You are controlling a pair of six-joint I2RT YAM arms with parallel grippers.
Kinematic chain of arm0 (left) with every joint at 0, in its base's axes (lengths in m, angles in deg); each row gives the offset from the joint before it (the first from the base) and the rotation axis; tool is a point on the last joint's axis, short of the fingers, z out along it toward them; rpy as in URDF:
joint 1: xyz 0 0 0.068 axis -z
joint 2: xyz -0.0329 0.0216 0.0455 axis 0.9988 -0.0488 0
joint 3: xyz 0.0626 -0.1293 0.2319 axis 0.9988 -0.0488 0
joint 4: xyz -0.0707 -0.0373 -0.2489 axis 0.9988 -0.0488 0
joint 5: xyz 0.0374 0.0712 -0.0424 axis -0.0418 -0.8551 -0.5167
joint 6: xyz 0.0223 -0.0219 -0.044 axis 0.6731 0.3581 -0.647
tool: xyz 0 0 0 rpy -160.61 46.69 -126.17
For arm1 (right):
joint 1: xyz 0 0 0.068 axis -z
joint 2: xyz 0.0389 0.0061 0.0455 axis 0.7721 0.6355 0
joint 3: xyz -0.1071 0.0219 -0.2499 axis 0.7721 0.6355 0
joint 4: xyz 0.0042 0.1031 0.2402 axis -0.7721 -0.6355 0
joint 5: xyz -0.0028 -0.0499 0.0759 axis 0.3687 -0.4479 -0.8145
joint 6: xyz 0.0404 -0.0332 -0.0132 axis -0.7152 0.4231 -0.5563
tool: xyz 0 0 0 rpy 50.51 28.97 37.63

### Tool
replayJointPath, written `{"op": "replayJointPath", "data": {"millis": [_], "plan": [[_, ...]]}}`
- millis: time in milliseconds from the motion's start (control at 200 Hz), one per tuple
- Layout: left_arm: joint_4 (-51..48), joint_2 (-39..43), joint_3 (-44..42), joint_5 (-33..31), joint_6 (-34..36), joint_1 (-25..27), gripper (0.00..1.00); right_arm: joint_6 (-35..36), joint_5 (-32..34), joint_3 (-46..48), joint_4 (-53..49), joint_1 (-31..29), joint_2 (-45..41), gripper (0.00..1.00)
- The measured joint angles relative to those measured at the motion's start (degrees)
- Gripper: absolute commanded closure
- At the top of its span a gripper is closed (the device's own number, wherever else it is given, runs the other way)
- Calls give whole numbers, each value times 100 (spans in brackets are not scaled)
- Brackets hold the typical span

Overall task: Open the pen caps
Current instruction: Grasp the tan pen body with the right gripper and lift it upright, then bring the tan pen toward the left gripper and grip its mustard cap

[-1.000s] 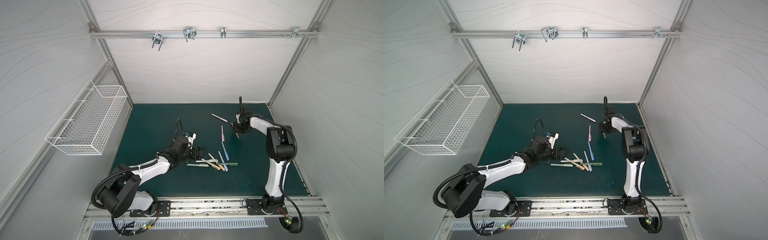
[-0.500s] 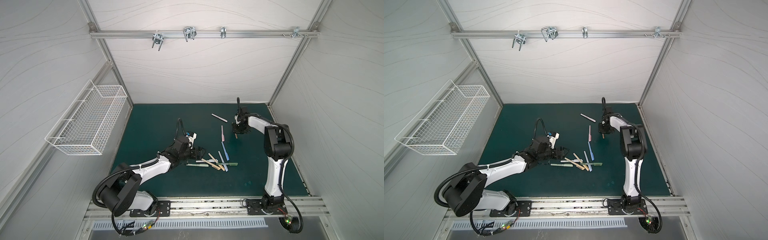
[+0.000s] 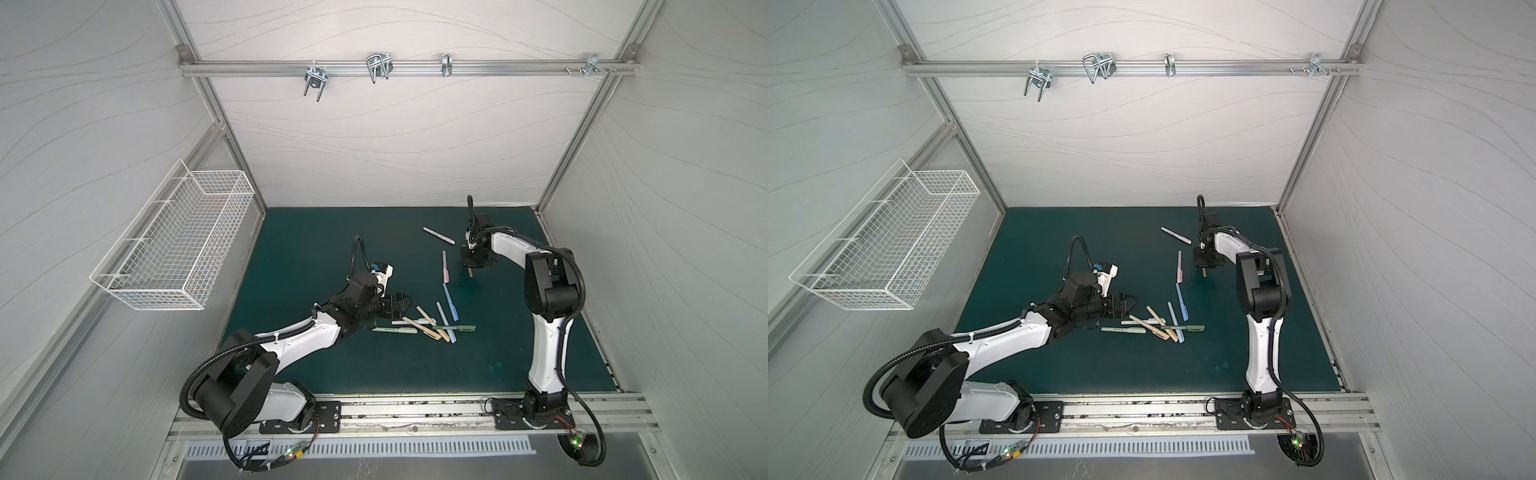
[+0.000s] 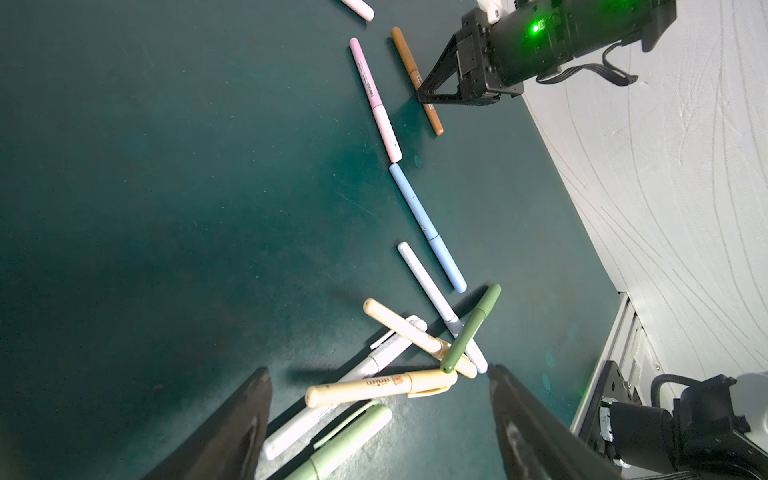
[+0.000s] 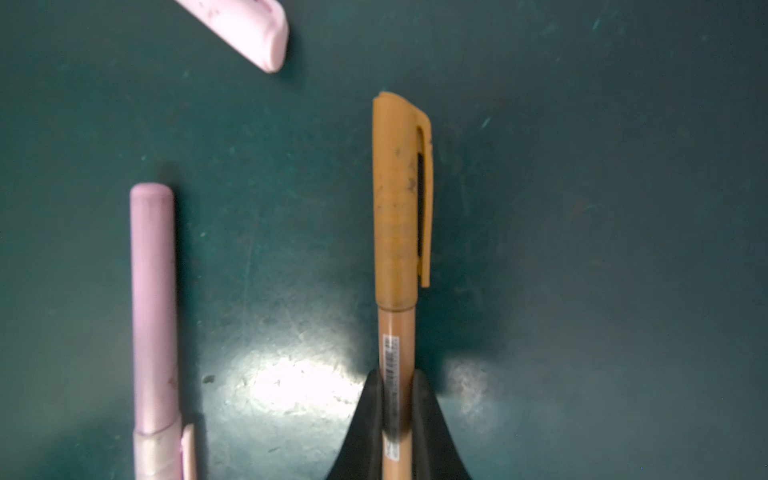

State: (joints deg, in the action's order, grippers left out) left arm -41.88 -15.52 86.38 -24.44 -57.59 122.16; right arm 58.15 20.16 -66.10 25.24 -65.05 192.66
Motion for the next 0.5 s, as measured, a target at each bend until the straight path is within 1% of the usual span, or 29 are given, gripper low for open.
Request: {"op": "replayJointPath", "data": {"millis": [115,215,260,350,435,500], "plan": [[0,31,0,0,0,0,18,2,52,275,35,-17,-197,92],[0,72,0,4,-4,0,18,-20,11,780,149,-39,-654,90],[28,122,-20,15,-17,0,18,-74,-66,1108,234,-44,-1019,90],[195,332,-173,35,-31,0,18,-286,-317,1923,654,-59,-1996,94],[295,612,-337,39,-31,0,18,-540,-599,2634,1034,-133,-3038,92],[356,772,-420,44,-33,0,18,-723,-800,3001,1246,-251,-3705,92]]}}
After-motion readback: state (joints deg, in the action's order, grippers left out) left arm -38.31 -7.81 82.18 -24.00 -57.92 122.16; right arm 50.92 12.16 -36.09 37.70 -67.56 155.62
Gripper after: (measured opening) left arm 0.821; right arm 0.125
